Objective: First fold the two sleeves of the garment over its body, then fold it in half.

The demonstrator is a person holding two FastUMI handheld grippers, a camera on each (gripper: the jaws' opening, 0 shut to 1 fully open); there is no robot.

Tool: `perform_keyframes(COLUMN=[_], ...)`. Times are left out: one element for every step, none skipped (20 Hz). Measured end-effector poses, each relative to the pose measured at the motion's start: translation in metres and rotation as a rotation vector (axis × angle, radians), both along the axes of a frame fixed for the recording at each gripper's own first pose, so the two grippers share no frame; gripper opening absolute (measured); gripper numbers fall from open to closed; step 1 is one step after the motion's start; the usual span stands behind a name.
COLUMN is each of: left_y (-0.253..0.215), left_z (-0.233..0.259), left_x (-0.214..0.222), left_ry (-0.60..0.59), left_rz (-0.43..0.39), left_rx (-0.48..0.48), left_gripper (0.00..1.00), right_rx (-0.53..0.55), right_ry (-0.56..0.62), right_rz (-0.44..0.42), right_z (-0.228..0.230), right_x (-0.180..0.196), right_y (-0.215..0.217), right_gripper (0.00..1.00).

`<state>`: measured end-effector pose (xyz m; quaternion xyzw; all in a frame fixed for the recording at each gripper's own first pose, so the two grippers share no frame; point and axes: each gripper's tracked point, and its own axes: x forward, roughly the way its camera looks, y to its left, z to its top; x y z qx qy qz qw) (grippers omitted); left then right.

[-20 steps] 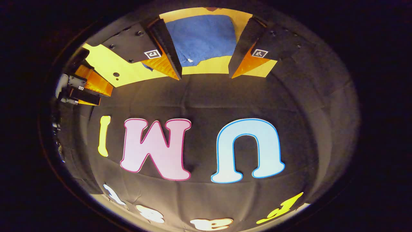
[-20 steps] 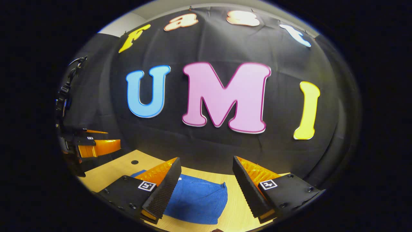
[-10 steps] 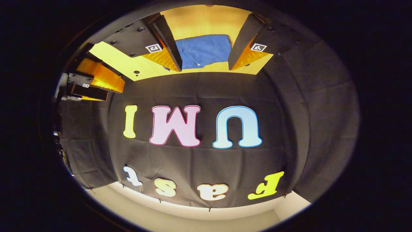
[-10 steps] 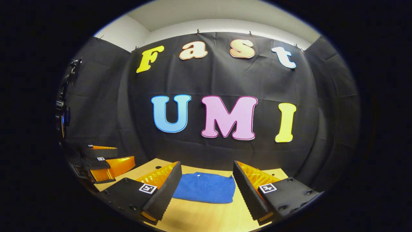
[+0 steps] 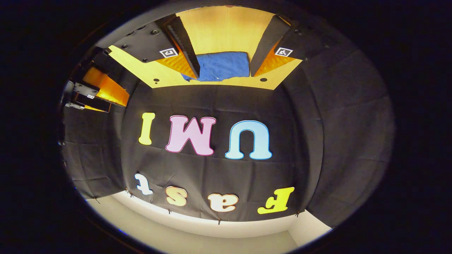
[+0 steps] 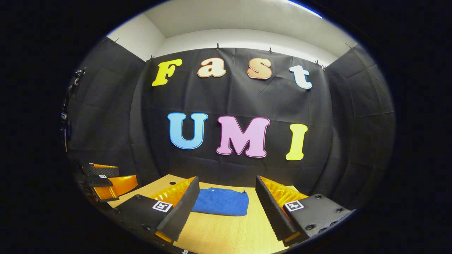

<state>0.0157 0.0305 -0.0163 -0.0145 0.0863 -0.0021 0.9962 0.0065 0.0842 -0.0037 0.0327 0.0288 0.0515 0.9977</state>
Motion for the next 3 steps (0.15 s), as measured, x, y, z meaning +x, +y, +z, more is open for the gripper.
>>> perform_keyframes(left_y=[0.0001,0.001,0.0024], left_z=[0.0003,0.0023,0.0034], left_x=[-0.0034,-0.005,-0.0086], left_ry=[-0.002,-0.006,-0.007], left_rz=[0.002,0.006,0.012], left_rx=[-0.004,-0.007,-0.008], left_gripper=[0.81,0.81,0.82], right_rx=[-0.003,-0.004,-0.005], right_ry=[0.0,-0.004,-0.005], right_rz=[0.0,0.0,0.0], right_z=[0.0004,0.0022,0.0041], right_x=[-0.0039,-0.0052,-0.0058], right_y=[-0.0011,-0.0024,-0.0022], right_gripper=[0.99,0.99,0.99])
